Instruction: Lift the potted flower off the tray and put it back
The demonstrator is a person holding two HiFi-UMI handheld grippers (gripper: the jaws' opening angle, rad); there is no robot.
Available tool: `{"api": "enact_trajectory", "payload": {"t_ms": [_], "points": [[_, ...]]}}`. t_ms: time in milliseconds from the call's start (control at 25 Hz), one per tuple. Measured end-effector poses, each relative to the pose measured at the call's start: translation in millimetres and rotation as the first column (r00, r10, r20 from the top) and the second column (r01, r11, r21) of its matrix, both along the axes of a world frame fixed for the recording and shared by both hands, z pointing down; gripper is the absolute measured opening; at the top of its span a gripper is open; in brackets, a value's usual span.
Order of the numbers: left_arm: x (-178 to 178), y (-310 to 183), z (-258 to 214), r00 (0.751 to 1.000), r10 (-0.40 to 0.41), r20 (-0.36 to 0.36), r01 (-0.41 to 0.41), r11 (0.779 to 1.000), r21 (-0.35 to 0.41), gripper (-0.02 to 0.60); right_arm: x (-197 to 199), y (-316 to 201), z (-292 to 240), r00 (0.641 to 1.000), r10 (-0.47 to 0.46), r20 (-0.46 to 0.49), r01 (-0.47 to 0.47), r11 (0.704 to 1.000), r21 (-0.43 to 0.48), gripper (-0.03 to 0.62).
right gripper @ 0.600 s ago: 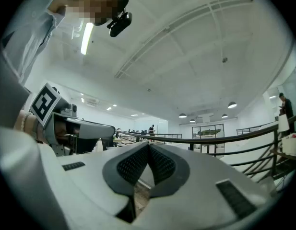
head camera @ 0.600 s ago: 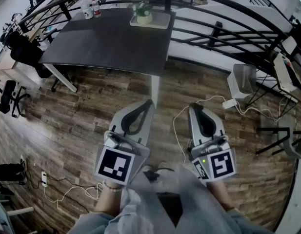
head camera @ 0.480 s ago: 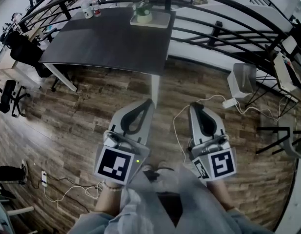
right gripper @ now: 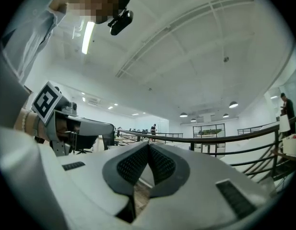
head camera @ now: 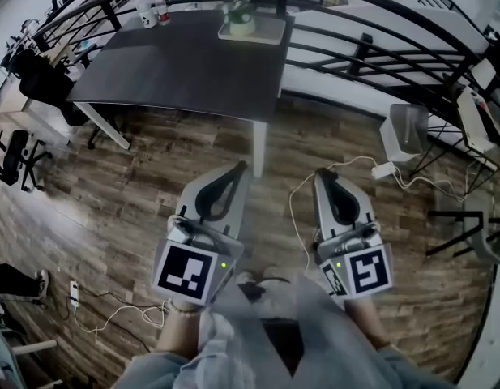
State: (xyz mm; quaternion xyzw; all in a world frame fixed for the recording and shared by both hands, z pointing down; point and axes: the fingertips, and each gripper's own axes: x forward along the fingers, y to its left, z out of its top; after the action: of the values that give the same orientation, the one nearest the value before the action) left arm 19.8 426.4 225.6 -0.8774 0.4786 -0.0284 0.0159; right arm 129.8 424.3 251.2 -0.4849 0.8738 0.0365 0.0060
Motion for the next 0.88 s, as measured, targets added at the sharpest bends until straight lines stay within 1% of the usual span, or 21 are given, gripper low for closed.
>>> {"api": "enact_trajectory", "payload": {"t_ms": [240,480,880], "points": [[9.5,2.9,0.6,1.000,-0.003,0.010,0.003,1.000,0.000,-0.002,9.4,1.9,-0.2,1.000,0.002,0.001,-0.002,1.000,0.005,0.003],[29.6,3.8,4.8,1.000,-0.003,0.011,0.003,1.000,-0.006,-0.002,29.4,3.3,3.1,1.000,0.007,0.019,-0.007,1.000,0.000,0.003],[52.3,7.9,1.3,0.999,-0.039,0.019,0.038,0.999,0.016,-0.002,51.7,1.8,3.9,0.999,-0.022,0.033,0.022,1.000,0.006,0.003]]}}
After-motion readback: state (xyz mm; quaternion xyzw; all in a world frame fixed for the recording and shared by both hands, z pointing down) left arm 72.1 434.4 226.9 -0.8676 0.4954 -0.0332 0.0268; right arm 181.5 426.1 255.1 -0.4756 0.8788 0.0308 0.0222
